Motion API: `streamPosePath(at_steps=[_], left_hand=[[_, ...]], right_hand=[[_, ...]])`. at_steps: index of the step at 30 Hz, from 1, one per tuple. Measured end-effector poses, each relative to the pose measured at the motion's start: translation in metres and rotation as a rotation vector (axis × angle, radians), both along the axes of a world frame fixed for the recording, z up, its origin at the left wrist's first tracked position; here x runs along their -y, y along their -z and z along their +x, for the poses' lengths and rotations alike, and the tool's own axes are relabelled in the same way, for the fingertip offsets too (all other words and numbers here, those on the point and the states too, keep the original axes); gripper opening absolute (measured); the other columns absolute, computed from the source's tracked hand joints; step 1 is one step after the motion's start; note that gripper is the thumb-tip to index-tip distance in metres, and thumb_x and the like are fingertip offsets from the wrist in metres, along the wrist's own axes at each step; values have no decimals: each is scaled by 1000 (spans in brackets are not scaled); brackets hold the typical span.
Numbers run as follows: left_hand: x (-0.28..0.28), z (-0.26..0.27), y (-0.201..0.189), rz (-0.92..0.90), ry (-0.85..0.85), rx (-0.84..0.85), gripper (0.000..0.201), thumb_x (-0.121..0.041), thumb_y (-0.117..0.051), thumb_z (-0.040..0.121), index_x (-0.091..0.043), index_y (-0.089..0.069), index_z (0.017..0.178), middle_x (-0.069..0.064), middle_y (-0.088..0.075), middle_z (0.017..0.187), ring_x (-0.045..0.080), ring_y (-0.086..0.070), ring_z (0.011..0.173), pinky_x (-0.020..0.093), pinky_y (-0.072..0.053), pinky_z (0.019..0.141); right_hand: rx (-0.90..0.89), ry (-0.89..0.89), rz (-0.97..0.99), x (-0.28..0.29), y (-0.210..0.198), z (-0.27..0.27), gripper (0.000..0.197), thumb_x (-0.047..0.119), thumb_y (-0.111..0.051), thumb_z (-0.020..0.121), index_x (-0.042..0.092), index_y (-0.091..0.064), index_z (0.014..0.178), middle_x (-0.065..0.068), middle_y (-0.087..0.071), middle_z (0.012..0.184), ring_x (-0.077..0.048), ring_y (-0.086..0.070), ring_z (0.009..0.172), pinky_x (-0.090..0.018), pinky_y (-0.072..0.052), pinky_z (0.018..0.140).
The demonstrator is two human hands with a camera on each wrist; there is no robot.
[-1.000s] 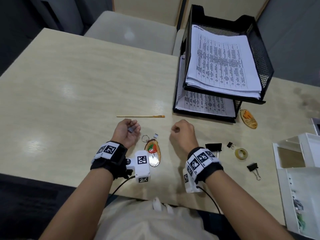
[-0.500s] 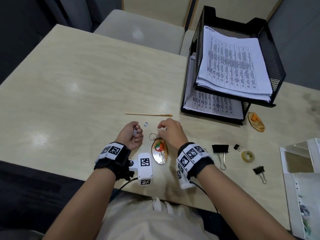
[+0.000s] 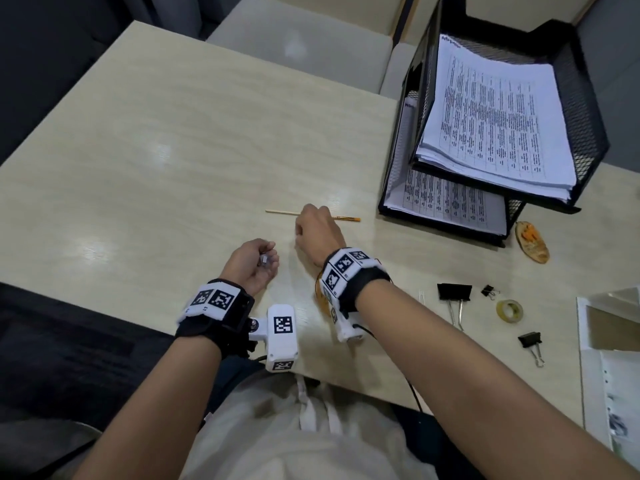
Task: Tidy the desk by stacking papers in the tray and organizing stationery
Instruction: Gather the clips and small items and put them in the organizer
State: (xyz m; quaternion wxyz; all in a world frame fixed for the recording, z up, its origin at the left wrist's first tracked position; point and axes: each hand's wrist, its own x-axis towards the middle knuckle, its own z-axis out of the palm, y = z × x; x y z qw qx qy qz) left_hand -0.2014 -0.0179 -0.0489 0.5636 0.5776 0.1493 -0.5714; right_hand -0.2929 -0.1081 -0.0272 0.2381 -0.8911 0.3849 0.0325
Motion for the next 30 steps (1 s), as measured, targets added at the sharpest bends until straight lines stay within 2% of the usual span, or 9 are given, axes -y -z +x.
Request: streamPosePath(at_steps=[6, 10, 13, 16, 19, 21, 24, 27, 30], left_hand=[[-6, -6, -2, 16, 94, 73, 23, 6, -29, 94, -1, -50, 90, 6, -47, 74, 10, -55, 58, 11, -50, 45], [11, -38, -19, -73, 223, 81, 25, 10, -30, 93, 3, -48, 109, 13, -53, 78, 15, -60, 65, 11, -54, 50], [36, -82, -36, -122, 360, 129, 21, 8, -34, 94, 7, -54, 100, 14, -56, 79, 13, -61, 67, 12, -55, 52], [64, -140, -47, -148, 560, 200, 24, 1, -35, 97, 0, -54, 81, 11, -54, 75, 10, -58, 60, 8, -51, 47], [88, -204, -53, -181, 805, 275, 29, -6, -33, 99, -7, -52, 76, 7, -52, 68, 1, -50, 38, 8, -41, 37], [98, -248, -58, -215, 964, 307, 30, -8, -34, 98, -10, -52, 74, 3, -48, 65, 2, -43, 36, 11, -34, 36], [104, -312, -66, -261, 1181, 352, 26, -1, -42, 93, -10, -55, 72, 2, -44, 62, 8, -38, 50, 14, -31, 42], [105, -366, -67, -300, 1321, 328, 23, 6, -45, 89, -8, -55, 74, 5, -47, 65, 12, -45, 56, 14, -40, 43], [104, -411, -64, -311, 1404, 340, 23, 6, -47, 88, -8, -56, 71, 6, -53, 67, 11, -49, 59, 16, -44, 53]], right_hand=[[-82, -54, -18, 1, 9, -16, 25, -6, -44, 88, -2, -62, 104, -18, -55, 118, -32, -54, 110, -34, -45, 87], [87, 199, 83, 8, 2, -61, 19, -7, -50, 81, -6, -67, 89, -20, -62, 105, -33, -58, 99, -36, -49, 83], [267, 488, 123, 10, -11, -119, 14, -4, -55, 80, 0, -69, 79, -14, -64, 91, -26, -59, 89, -32, -50, 80], [407, 745, 87, 10, -27, -192, 11, -4, -60, 78, 1, -69, 76, -11, -63, 85, -21, -57, 82, -16, -43, 70], [457, 953, 34, 8, -45, -270, 10, -4, -62, 78, 0, -71, 80, -6, -64, 82, -13, -56, 75, 0, -40, 59], [479, 1063, -9, 3, -55, -323, 10, -4, -63, 78, 0, -71, 82, -8, -67, 82, -12, -57, 75, -2, -42, 61], [466, 1212, -77, -10, -61, -392, 10, -4, -63, 77, 0, -71, 81, -6, -66, 78, -13, -57, 74, 0, -41, 61], [360, 1269, -126, -26, -57, -439, 9, -4, -62, 77, -2, -70, 78, -13, -68, 79, -15, -57, 74, -18, -45, 69], [203, 1232, -131, -37, -43, -467, 8, -4, -62, 78, -2, -70, 79, -15, -68, 88, -18, -56, 77, -23, -44, 74]])
